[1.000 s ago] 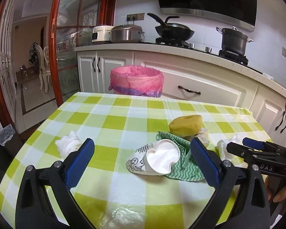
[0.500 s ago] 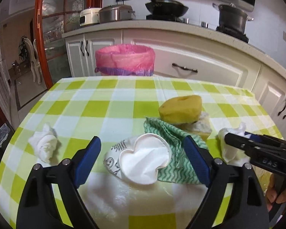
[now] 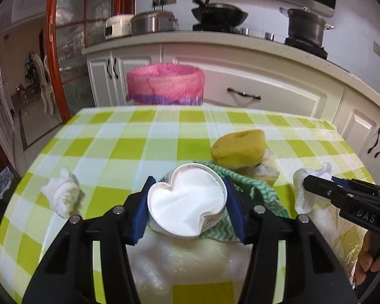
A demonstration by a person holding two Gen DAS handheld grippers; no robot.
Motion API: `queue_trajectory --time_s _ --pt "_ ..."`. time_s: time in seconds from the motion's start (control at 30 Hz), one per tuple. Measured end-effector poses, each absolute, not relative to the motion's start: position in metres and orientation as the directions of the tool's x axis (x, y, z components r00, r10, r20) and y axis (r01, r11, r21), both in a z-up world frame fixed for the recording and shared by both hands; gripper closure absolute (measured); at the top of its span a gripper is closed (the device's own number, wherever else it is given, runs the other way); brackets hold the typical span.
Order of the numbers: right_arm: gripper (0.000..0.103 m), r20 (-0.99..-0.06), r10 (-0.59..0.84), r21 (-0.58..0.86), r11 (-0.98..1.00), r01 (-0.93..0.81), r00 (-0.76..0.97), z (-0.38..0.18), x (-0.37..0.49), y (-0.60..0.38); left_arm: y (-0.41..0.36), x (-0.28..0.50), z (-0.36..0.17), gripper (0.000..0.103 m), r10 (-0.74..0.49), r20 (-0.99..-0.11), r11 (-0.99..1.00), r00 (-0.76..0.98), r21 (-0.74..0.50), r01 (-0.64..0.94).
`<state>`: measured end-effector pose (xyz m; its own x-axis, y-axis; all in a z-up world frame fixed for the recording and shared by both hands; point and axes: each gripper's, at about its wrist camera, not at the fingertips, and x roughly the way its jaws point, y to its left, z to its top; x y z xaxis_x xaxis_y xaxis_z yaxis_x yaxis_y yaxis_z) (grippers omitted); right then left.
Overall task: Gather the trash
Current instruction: 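Grasp the white paper cup with left tool while right tool grasps a white tissue, then carry the paper cup and tissue over the pink bin and open both tools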
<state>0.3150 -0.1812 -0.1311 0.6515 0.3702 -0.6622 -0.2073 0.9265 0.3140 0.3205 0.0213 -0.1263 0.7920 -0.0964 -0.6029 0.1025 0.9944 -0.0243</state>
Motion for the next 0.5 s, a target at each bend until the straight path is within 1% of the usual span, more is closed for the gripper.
queue_trajectory --time_s 0.33,0.5 --pt "0.071 -0.589 0.397 0.285 0.917 -0.279 0.704 -0.083 0.273 -0.165 0.025 0.267 -0.092 0.051 -0.11 -0.512 0.993 0.852 -0.02 0.116" --pt "0.071 -0.56 0.409 0.26 0.912 -0.316 0.721 -0.061 0.249 -0.156 0.032 0.236 -0.077 0.051 -0.117 -0.472 0.993 0.874 -0.038 0.112"
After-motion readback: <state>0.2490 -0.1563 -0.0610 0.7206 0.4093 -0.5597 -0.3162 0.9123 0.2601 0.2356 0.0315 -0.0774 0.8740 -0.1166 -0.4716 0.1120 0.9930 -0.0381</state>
